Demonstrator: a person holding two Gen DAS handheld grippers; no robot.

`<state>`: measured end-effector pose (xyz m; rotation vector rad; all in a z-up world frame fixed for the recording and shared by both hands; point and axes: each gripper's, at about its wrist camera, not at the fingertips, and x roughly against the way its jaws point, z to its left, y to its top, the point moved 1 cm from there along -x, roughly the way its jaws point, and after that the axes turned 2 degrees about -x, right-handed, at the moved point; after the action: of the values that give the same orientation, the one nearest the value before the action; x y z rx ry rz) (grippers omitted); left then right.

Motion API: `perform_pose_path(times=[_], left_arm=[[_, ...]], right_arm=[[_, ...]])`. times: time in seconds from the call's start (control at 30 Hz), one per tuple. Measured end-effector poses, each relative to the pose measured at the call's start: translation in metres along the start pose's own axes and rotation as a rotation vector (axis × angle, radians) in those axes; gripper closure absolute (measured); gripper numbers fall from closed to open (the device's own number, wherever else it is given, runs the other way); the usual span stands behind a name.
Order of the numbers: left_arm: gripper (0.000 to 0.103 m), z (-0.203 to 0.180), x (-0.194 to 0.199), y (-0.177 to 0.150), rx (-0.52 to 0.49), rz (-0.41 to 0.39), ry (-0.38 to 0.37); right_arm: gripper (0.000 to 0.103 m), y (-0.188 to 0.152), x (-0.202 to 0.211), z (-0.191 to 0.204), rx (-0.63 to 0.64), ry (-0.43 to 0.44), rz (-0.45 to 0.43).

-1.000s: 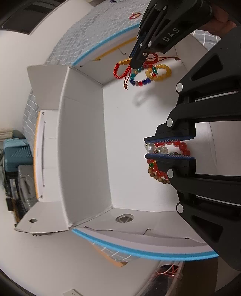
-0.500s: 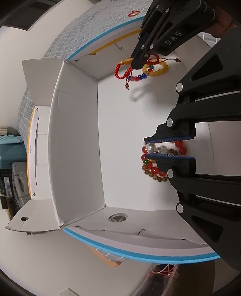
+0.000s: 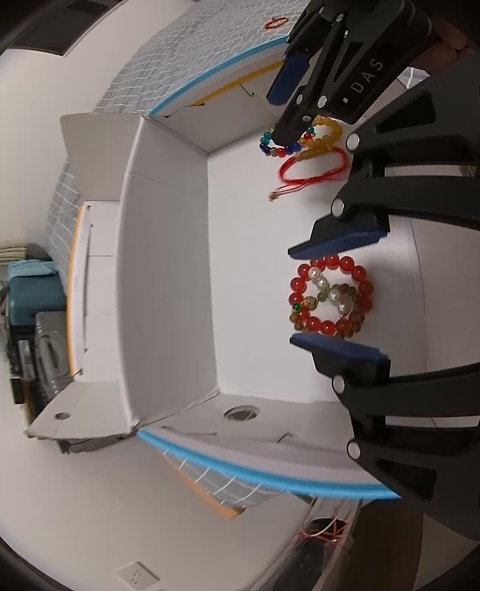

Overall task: Organize jewelry
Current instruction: 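Open left tool dropping pearl bracelet while right tool releases red string bracelet, then move both open tools back over the pink bead and red string bracelets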

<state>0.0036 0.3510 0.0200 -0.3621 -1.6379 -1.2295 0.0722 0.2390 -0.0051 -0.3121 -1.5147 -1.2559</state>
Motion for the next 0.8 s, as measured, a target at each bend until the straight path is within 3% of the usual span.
perform_pose_path(times=[0.1, 0.47, 0.8], left_arm=[[0.043, 0.004, 0.011, 0.000, 0.012, -0.033, 0.015], [0.018, -0.006, 0.042, -0.010, 0.003, -0.098, -0.033], [0.007, -0.057, 0.064, -0.011, -0.058, -0.143, -0.100]], right_arm=[[0.036, 0.001, 0.013, -0.001, -0.006, -0.004, -0.028], [0.008, -0.004, 0.067, -0.025, -0.015, -0.056, -0.145], [0.008, -0.021, 0.101, -0.091, -0.064, -0.136, -0.191]])
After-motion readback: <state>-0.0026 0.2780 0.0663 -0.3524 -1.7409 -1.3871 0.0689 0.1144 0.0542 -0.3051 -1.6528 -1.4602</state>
